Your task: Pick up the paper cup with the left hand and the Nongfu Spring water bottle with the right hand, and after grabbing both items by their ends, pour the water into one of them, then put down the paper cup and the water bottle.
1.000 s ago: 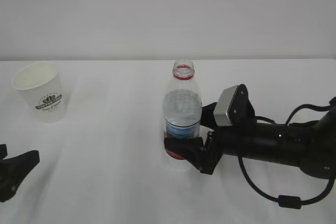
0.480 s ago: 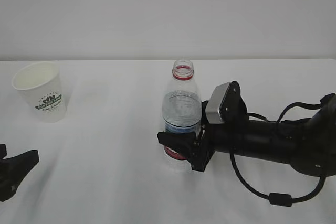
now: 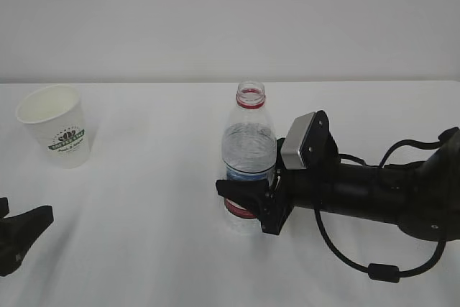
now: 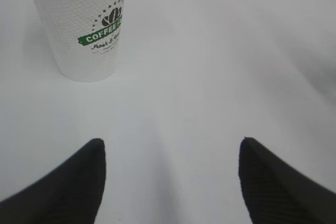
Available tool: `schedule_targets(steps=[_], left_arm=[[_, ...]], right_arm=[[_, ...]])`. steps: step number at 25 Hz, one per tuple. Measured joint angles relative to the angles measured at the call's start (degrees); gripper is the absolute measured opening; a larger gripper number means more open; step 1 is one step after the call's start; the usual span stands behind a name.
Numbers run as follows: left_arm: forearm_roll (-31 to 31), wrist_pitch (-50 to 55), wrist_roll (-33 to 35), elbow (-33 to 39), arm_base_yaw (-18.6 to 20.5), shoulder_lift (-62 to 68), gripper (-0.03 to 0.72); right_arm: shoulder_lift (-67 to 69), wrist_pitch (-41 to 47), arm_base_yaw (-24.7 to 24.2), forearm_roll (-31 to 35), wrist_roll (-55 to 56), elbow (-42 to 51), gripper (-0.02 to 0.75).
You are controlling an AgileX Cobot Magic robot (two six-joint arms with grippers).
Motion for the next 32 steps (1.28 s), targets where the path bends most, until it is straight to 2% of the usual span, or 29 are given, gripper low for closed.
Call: schedule_targets(steps=[8, 19, 32], left_arm=[[0.00, 0.00, 0.00, 0.00, 0.00, 0.00, 0.577], [0.00, 0.00, 0.00, 0.00, 0.00, 0.00, 0.577], [0.00, 0.00, 0.00, 0.00, 0.00, 0.00, 0.577]], right_arm=[[-0.12, 0.00, 0.00, 0.18, 0.96, 0.00, 0.516], [-6.33, 6.38, -0.10, 4.49, 1.53, 0.47, 0.515], [-11.09, 9.81, -0.94, 7.52, 1.53, 0.69, 0.515]])
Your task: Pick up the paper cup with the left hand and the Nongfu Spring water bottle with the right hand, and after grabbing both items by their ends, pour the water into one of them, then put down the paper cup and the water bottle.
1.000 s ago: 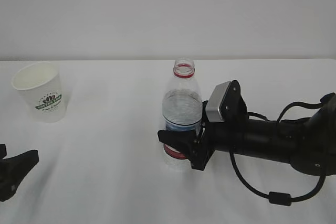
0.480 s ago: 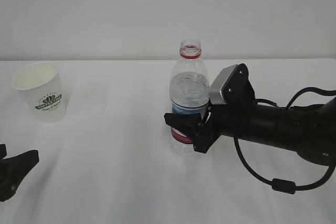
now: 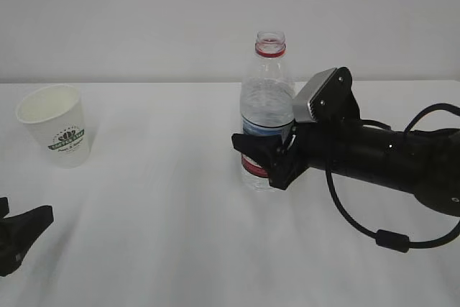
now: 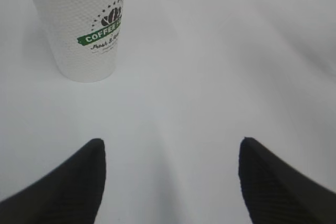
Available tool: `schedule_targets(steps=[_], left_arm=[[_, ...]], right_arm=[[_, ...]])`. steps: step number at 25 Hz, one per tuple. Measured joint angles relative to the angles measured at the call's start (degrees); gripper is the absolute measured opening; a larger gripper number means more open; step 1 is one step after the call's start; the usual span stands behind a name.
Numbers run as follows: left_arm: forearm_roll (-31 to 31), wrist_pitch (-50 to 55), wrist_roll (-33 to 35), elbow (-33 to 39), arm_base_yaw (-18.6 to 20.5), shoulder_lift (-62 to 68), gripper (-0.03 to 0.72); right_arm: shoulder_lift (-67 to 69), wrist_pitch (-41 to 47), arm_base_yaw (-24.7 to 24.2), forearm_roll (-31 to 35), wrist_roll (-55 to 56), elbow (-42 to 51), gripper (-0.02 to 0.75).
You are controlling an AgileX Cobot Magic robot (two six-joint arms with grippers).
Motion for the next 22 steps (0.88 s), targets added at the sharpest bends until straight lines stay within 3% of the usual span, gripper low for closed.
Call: schedule_targets(steps=[13, 22], left_arm=[[0.00, 0.00, 0.00, 0.00, 0.00, 0.00, 0.577], [0.25, 0.00, 0.00, 0.00, 0.00, 0.00, 0.577]], right_arm=[[-5.30, -3.23, -8.83, 5.65, -0.56, 8.45, 0.515], [-12.80, -4.11, -9.61, 20.56, -8.84, 19.19, 0.515]])
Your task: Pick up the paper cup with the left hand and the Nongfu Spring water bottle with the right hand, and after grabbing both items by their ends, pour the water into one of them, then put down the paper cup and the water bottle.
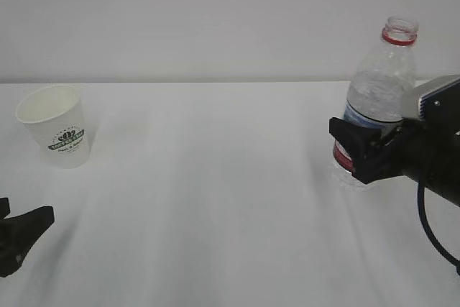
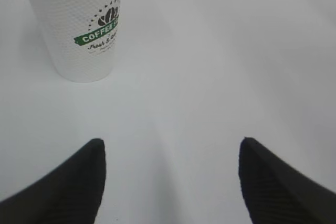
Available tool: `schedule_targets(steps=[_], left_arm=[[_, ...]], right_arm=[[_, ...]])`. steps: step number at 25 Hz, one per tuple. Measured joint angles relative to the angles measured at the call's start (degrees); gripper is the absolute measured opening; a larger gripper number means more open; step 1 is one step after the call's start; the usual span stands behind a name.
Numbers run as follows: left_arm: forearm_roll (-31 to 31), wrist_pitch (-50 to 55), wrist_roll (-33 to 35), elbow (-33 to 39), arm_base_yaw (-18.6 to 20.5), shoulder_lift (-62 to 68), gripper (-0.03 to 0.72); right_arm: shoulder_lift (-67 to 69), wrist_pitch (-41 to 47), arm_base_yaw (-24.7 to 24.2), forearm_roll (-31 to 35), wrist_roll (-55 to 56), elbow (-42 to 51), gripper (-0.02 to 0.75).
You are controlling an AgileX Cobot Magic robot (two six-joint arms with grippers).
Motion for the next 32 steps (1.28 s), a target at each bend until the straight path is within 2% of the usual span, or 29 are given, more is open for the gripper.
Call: schedule_targets(steps=[10, 17, 26, 32], left_arm=[[0.14, 0.00, 0.00, 0.00, 0.00, 0.00, 0.577], [0.14, 0.00, 0.13, 0.00, 0.00, 0.00, 0.577], [-0.37, 0.00, 4.94, -2.13, 0.00, 0.00, 0.577], [-6.47, 0.00, 7.28, -4.30, 0.00, 0.04, 0.599]], right_arm=[[-4.83, -1.80, -0.09, 12.27, -4.62, 10.48, 0.515], [-5.32, -1.80, -0.09, 14.23, -6.28, 12.54, 0.515], [-5.36, -1.80, -0.09, 14.34, -6.28, 12.54, 0.515], [-5.36, -1.80, -0.09, 14.34, -6.28, 12.54, 0.514]])
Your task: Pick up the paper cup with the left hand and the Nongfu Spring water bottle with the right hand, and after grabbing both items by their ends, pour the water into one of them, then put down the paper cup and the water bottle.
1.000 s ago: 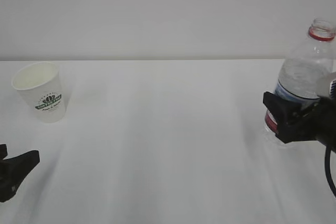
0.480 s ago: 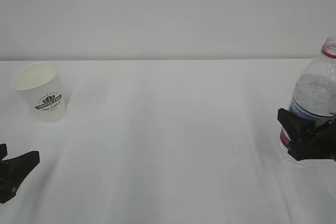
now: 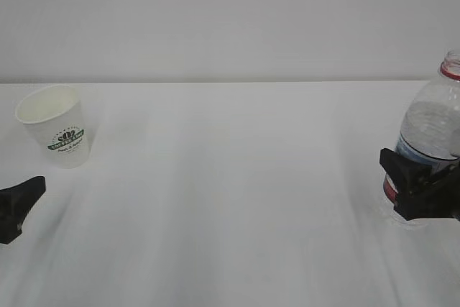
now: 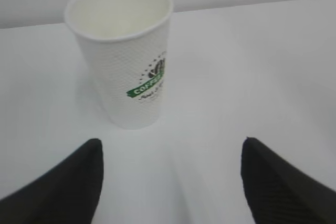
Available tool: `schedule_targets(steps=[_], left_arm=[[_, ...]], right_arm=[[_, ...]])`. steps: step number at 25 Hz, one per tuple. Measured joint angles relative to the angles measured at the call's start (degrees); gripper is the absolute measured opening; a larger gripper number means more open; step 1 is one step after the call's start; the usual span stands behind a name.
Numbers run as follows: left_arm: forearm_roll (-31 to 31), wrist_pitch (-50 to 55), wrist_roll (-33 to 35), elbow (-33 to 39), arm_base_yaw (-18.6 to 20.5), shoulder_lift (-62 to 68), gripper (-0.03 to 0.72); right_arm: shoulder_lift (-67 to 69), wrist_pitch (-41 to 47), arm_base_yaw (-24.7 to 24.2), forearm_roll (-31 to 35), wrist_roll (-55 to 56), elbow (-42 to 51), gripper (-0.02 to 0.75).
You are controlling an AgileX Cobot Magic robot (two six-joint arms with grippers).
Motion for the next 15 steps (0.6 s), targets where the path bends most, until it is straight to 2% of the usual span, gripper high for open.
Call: schedule_targets(steps=[6, 11, 15], left_arm=[[-1.69, -0.11, 0.14, -0.22, 0.00, 3.24, 0.606], [-1.59, -0.11, 0.18, -3.45, 0.00, 8.29, 0.605], [0.32, -0.11, 0.18, -5.63, 2.54, 8.92, 0.598]], right_arm=[[0.00, 0.00, 0.00, -0.11, 0.00, 0.00, 0.514], [0.00, 0.00, 0.00, -0.11, 0.00, -0.11, 0.514], [0.00, 0.00, 0.00, -0.11, 0.00, -0.11, 0.514]])
